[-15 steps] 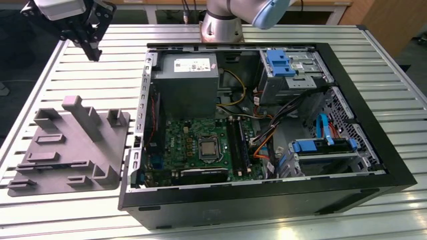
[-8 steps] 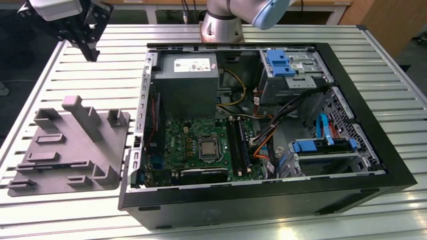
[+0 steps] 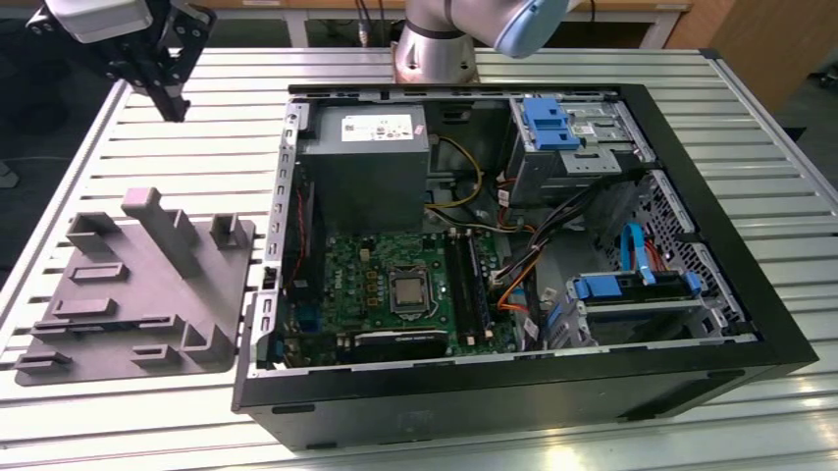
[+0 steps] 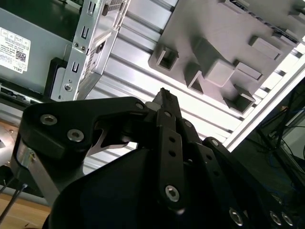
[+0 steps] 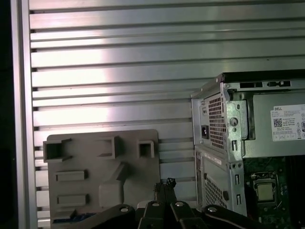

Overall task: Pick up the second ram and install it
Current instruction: 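Reach for the second ram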

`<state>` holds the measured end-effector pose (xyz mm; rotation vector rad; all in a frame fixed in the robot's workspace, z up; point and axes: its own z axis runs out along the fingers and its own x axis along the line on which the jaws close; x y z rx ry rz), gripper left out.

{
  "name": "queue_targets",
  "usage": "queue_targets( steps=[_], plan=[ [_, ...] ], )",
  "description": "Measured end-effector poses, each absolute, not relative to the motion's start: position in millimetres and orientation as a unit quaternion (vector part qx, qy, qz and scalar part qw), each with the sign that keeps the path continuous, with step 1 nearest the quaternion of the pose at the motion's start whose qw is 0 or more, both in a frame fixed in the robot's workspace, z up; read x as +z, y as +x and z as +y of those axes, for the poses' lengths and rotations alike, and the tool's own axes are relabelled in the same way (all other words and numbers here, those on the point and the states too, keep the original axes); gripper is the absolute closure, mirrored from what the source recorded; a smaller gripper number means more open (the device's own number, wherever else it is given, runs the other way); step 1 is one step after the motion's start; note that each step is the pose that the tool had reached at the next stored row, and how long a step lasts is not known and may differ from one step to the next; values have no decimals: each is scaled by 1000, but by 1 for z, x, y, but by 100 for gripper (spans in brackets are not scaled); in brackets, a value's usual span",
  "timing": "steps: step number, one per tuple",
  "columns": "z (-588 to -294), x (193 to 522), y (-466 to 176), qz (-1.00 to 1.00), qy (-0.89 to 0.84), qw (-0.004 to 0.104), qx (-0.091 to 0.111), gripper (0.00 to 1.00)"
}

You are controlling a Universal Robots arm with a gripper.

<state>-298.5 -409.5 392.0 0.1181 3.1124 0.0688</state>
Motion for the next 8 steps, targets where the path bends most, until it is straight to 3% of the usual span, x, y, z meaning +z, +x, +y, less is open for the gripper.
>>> queue_targets(
  steps=[8],
  plan=[
    [-410,392,-304,999,38,13,22,89]
  ],
)
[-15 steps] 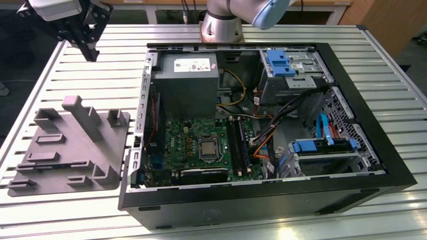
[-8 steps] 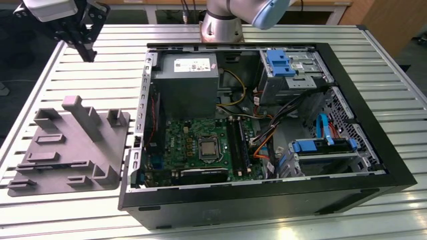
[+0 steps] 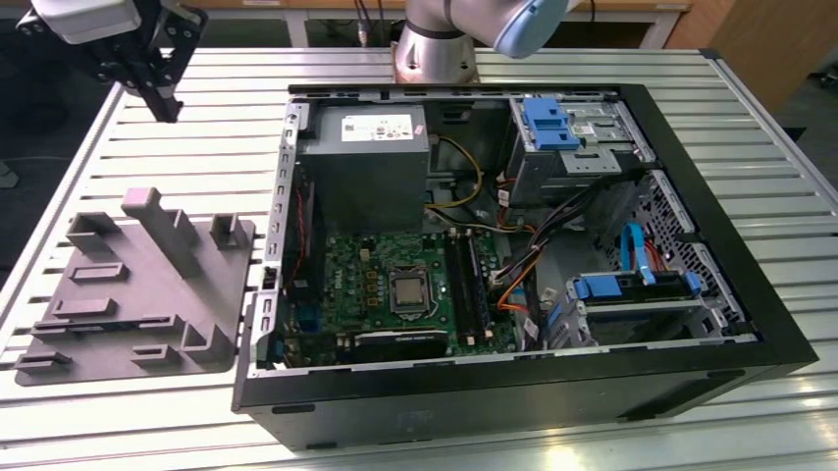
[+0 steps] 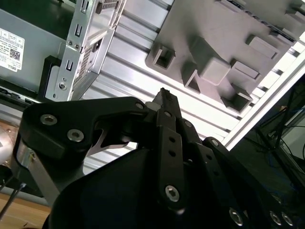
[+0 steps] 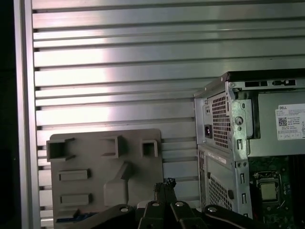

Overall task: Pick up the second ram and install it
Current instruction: 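Reach for the second ram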

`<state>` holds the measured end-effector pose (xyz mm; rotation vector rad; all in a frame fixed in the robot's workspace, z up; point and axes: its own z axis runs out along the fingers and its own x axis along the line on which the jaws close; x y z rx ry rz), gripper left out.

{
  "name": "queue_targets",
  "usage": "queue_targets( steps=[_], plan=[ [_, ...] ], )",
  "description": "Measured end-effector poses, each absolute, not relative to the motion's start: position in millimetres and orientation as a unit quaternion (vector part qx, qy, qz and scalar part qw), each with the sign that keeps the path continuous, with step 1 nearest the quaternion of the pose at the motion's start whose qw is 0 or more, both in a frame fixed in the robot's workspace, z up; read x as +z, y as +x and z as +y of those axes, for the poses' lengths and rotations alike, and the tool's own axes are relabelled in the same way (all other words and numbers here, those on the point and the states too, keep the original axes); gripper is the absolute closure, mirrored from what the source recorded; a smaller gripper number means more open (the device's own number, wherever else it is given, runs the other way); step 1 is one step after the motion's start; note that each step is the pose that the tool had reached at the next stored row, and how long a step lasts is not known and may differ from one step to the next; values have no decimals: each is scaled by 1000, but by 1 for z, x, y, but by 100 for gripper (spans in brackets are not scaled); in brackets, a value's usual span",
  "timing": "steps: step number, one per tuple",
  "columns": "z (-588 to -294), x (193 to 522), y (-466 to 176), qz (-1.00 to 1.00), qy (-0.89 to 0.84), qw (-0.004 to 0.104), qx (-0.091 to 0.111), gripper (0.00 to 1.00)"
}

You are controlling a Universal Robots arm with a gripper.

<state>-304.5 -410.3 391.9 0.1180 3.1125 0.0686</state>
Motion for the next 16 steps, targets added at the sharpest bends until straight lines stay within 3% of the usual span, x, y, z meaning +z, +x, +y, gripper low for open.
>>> queue_targets(
  steps=[16],
  plan=[
    [-412,391,-318,999,38,13,22,89]
  ],
)
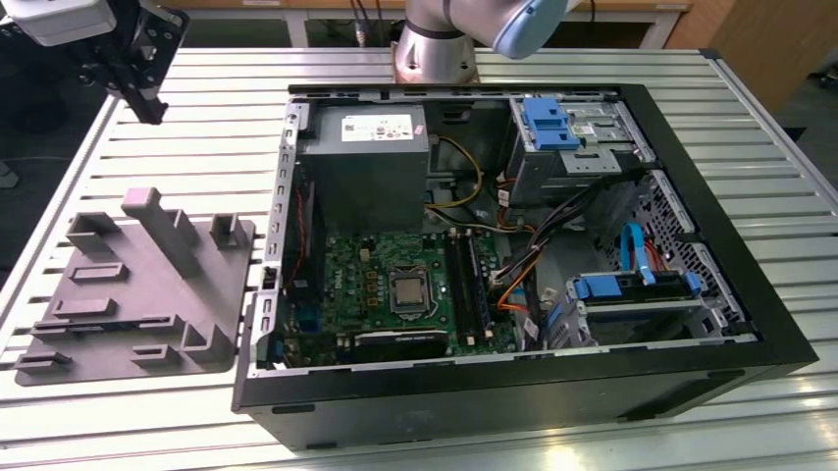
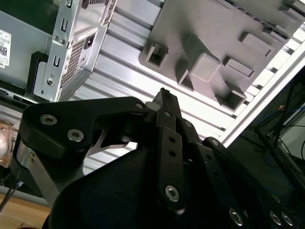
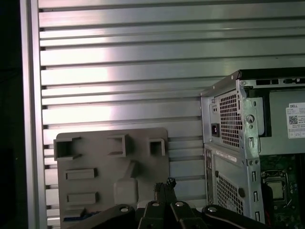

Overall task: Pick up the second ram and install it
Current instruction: 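Reach for the second ram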

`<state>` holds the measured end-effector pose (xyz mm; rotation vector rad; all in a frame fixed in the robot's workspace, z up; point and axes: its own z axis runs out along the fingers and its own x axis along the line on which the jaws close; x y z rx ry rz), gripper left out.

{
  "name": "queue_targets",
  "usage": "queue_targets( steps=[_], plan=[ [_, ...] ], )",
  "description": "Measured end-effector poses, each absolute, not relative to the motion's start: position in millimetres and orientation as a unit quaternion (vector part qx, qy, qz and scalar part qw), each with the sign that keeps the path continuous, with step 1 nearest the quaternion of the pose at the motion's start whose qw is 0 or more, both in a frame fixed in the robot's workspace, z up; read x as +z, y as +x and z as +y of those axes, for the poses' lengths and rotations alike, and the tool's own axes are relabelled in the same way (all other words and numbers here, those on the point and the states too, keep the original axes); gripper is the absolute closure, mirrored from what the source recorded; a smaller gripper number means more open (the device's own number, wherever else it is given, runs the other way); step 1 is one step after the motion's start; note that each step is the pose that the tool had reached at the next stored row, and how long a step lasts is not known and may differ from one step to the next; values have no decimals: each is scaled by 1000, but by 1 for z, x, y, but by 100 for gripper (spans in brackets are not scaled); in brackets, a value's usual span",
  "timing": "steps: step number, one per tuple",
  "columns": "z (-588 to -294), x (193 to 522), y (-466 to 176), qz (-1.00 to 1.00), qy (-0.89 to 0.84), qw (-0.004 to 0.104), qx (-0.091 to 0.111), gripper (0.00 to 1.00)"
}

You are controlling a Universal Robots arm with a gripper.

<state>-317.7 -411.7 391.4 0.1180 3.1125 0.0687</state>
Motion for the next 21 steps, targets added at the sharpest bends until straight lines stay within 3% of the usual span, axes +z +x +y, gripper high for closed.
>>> queue_targets(
  steps=[21],
  plan=[
    [-415,390,-332,999,38,13,22,89]
  ],
)
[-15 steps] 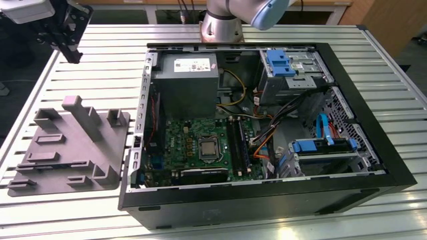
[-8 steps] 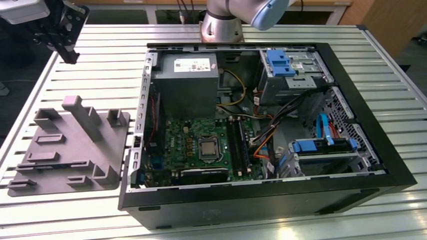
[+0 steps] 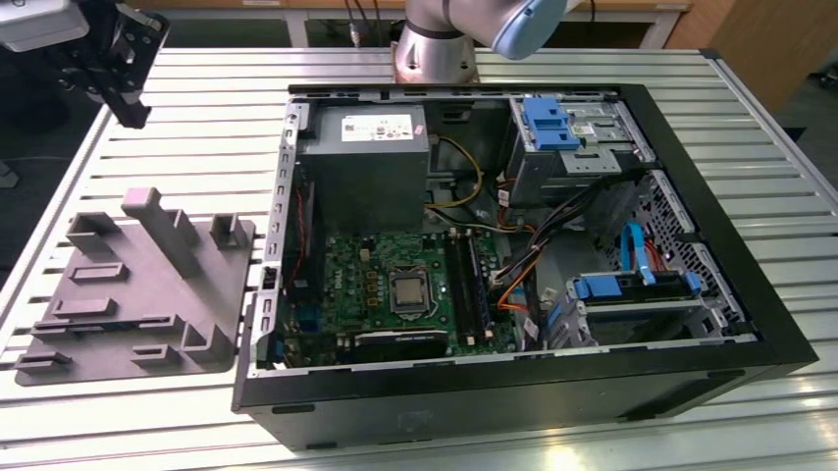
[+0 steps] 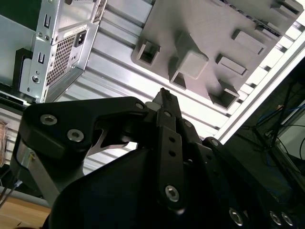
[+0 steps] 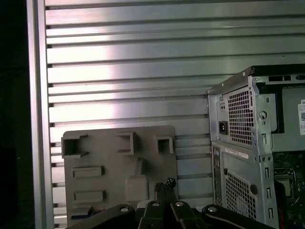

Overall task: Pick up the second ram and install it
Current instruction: 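Reach for the second ram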

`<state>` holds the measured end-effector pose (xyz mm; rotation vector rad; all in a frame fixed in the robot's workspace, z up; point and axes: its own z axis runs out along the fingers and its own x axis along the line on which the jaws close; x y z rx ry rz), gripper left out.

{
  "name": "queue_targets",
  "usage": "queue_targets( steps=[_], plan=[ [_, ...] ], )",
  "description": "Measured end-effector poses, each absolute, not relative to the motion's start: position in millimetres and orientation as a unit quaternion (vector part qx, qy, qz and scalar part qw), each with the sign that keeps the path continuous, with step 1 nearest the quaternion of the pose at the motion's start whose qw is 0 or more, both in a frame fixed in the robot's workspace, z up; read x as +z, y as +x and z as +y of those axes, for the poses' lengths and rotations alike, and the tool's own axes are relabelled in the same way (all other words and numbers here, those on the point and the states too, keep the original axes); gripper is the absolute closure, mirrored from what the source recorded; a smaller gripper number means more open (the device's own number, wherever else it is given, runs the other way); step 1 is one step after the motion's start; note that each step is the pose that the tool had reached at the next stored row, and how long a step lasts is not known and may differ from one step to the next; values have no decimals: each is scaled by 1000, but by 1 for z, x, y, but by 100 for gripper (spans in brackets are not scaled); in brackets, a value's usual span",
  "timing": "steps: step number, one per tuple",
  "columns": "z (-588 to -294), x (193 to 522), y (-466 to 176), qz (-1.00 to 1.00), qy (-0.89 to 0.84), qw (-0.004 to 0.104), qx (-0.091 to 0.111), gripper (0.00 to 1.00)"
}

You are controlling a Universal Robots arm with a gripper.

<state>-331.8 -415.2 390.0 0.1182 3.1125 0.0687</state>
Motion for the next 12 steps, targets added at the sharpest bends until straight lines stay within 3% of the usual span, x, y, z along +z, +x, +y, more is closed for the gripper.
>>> queue_targets(
  steps=[12],
  plan=[
    [-422,388,-336,999,38,13,22,89]
  ],
)
